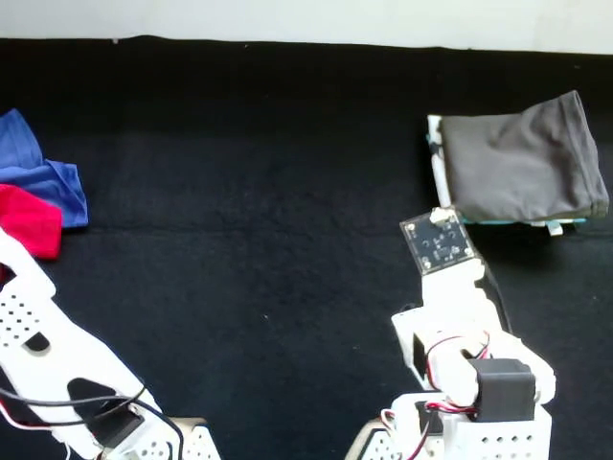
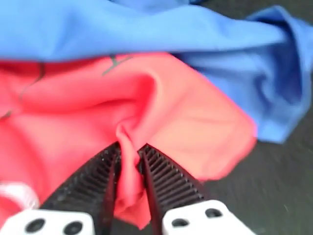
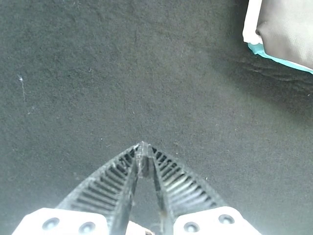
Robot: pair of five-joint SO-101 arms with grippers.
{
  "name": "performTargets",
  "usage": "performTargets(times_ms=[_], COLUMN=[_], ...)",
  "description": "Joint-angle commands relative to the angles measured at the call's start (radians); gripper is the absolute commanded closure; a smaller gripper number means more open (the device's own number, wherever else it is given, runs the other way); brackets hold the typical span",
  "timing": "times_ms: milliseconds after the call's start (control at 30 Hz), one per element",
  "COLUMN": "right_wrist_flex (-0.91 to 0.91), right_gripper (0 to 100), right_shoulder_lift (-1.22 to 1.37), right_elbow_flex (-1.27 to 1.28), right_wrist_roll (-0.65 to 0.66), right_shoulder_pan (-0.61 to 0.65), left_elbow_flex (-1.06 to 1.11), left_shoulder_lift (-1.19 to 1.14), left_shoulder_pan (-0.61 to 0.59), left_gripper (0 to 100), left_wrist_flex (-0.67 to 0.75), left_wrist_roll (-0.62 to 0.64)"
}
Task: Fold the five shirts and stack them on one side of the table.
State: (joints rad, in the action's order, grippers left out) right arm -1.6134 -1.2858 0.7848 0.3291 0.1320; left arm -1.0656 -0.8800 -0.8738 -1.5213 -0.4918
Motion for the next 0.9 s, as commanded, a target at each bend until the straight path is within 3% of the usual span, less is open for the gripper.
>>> performTargets(times_ms=[0,167,433,633,867], right_wrist_flex=[0.016,0.016,0.016,0.044,0.047], right_gripper=[99.2,99.2,99.2,99.2,99.2], right_shoulder_lift=[-0.007,-0.007,-0.007,-0.008,-0.004], right_elbow_flex=[0.002,0.002,0.005,0.053,0.051], right_wrist_roll=[-0.011,-0.011,-0.011,-0.008,-0.006], right_shoulder_pan=[0.005,0.005,0.005,0.002,0.002], left_elbow_flex=[-0.280,-0.461,-0.354,-0.163,-0.148], left_shoulder_lift=[0.013,0.079,0.475,0.805,1.020], left_shoulder_pan=[0.044,0.048,0.166,0.463,0.862], left_gripper=[99,99,99,99,99], left_wrist_flex=[-0.233,-0.264,-0.264,-0.261,-0.233], left_wrist_roll=[0.049,0.095,0.095,0.095,0.095])
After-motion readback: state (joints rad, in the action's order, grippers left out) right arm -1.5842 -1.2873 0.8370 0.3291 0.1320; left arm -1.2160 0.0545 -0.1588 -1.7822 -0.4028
